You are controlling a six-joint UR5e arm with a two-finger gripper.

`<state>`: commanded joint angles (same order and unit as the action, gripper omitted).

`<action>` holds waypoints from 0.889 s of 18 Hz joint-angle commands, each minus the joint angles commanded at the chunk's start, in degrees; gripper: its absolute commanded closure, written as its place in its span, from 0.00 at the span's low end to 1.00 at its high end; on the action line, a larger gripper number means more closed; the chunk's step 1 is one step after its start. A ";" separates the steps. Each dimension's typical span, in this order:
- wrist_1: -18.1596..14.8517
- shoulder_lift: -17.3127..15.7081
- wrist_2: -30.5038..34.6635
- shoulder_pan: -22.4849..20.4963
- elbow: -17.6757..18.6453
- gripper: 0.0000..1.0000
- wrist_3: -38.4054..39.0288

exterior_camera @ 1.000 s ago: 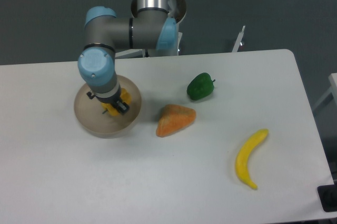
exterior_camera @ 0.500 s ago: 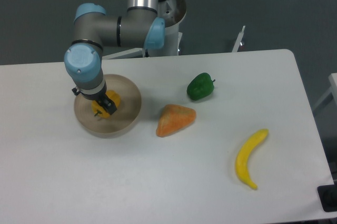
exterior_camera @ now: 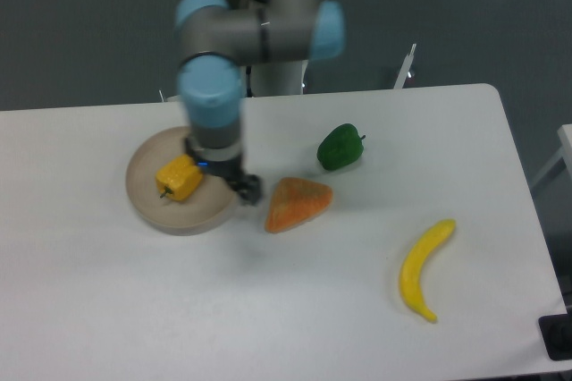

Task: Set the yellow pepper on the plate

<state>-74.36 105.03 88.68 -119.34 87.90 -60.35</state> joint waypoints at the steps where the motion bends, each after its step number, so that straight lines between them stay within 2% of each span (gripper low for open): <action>1: 0.00 0.96 0.52 -2.97 -1.31 0.00 -3.68; 3: 2.09 2.89 0.44 -5.54 -3.08 0.00 -10.19; 5: 5.17 4.83 0.62 -7.21 -3.70 0.00 -12.67; 6: 5.71 6.06 0.70 -7.48 -4.57 0.00 -13.82; 9: 5.89 9.05 0.88 -9.15 -6.68 0.00 -15.58; 16: 5.54 10.81 1.58 -9.94 -6.95 0.00 -17.52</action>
<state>-68.82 115.84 90.26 -129.29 80.95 -77.87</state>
